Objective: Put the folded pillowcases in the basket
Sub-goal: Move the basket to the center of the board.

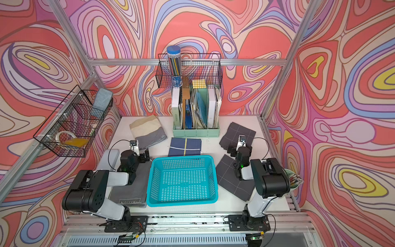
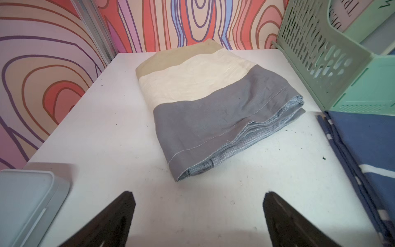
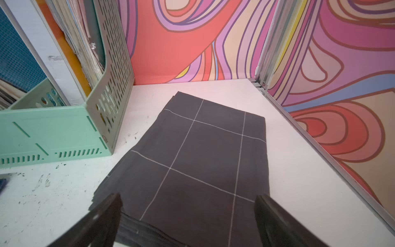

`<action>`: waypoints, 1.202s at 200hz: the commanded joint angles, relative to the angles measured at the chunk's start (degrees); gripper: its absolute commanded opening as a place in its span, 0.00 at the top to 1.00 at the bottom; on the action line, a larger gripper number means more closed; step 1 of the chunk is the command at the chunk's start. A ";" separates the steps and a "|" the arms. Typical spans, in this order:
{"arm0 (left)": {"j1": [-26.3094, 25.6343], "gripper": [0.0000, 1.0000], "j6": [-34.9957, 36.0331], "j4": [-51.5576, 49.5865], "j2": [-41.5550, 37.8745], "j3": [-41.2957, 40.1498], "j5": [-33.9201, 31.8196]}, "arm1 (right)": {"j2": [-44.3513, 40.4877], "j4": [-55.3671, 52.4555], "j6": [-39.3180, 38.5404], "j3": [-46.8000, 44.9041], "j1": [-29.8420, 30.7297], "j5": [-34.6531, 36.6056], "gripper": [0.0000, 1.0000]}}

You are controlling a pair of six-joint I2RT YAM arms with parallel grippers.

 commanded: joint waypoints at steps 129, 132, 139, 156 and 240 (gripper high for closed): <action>-0.08 0.01 0.69 -0.34 -0.13 0.51 0.85 | -0.20 -0.56 0.59 0.76 -0.48 -0.28 0.02; -0.08 0.01 0.68 -0.27 -0.13 0.50 0.79 | -0.20 -0.52 0.64 0.76 -0.43 -0.30 0.02; -0.08 0.01 0.68 -0.32 -0.13 0.52 0.83 | -0.20 -0.50 0.58 0.76 -0.45 -0.33 0.02; -0.08 0.01 0.73 -0.25 -0.21 0.44 0.79 | -0.20 -0.46 0.69 0.76 -0.52 -0.40 0.02; -0.35 0.01 0.29 -3.23 -3.31 0.78 -2.00 | -2.88 -6.15 3.26 2.16 -0.99 3.19 0.02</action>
